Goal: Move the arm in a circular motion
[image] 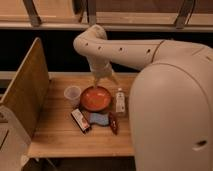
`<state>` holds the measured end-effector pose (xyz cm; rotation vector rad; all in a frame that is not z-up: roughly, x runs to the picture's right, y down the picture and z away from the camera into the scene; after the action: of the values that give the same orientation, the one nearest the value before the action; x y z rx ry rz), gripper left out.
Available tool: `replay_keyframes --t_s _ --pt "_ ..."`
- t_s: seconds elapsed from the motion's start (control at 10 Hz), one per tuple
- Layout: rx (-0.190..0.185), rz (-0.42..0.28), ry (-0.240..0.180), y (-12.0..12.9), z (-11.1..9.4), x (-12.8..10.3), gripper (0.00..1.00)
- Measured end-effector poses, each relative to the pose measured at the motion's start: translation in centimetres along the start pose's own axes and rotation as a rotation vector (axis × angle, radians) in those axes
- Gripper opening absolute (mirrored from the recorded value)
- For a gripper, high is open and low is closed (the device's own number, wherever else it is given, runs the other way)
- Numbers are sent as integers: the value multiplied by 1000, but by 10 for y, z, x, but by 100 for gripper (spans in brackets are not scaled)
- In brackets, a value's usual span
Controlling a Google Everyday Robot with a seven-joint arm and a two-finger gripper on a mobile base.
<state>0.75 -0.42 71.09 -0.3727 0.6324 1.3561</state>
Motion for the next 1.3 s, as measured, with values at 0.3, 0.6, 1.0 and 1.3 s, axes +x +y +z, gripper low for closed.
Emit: replay_keyframes --t_s 0.3,0.6,1.0,1.3 --pt "-17 70 28 -24 4 65 65" --pt "28 209 27 -84 4 93 65" --pt "60 223 -51 -115 -3 25 65" --pt "28 63 -88 -62 1 -42 65"
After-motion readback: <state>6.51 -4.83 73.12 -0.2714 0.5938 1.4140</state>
